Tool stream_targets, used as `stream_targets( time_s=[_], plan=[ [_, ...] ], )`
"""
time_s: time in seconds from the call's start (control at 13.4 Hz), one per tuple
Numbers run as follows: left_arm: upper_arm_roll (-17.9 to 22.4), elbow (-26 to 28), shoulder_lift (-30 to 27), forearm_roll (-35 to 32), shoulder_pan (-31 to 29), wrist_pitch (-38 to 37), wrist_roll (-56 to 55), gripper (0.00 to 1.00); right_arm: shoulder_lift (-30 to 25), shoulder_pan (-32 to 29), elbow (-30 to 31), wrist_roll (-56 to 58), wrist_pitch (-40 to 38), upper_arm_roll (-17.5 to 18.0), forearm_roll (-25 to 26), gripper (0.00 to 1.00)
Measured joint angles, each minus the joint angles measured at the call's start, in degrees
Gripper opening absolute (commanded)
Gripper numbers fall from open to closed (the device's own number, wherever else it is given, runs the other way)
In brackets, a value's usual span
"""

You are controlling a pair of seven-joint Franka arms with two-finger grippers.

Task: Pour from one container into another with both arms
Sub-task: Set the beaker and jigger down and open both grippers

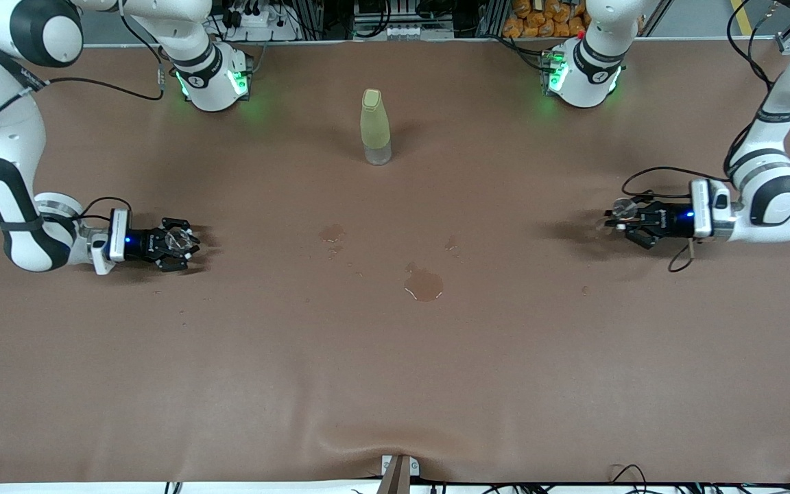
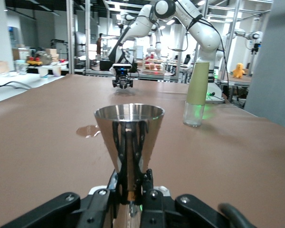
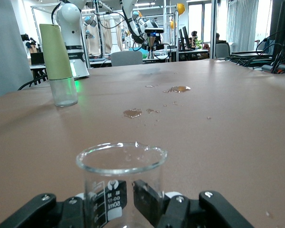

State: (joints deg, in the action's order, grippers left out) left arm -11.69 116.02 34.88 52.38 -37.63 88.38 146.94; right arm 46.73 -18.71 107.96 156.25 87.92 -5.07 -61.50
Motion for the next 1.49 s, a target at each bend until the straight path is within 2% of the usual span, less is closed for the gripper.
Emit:
stream_targets(
  time_s=[0.22,0.52,0.6,0.75,0.82,1.04,1.34,1.49],
  plan=[
    [0.00,-2.30,3.98,-1.13,-3.86,-0.03,0.08,0.00,3.25,0.01,-1.89,0.40,0.19,0.16,0.00,0.00],
    [0.03,-6.58,9.10,-2.00,-4.76,-0.03,0.10,0.00,4.54,0.01,-3.14,0.42,0.10,0.18,0.00,0.00],
    [0.04,-7.29,10.00,-2.43,-4.84,-0.03,0.11,0.00,4.54,0.01,-3.20,0.42,0.10,0.19,0.00,0.07],
    [0.04,-8.26,11.10,-2.74,-5.04,-0.03,0.18,0.00,4.55,0.01,-3.32,0.42,0.10,0.18,0.00,0.50],
    [0.05,-8.66,11.53,-2.78,-5.10,-0.03,0.18,0.00,4.55,0.00,-3.44,0.39,0.10,0.17,0.00,0.67],
    [0.05,-9.76,13.06,-2.96,-5.13,-0.03,0.18,0.00,4.55,-0.03,-3.77,0.34,0.06,0.11,0.00,1.00],
    [0.05,-10.82,14.59,-3.77,-5.14,-0.04,0.18,0.22,4.55,-0.27,-4.56,0.41,0.04,-0.02,0.00,1.00],
    [0.05,-11.14,14.99,-3.85,-5.14,-0.04,0.19,0.39,4.53,-0.61,-6.37,0.36,-0.27,-0.12,0.00,1.00]
  ],
)
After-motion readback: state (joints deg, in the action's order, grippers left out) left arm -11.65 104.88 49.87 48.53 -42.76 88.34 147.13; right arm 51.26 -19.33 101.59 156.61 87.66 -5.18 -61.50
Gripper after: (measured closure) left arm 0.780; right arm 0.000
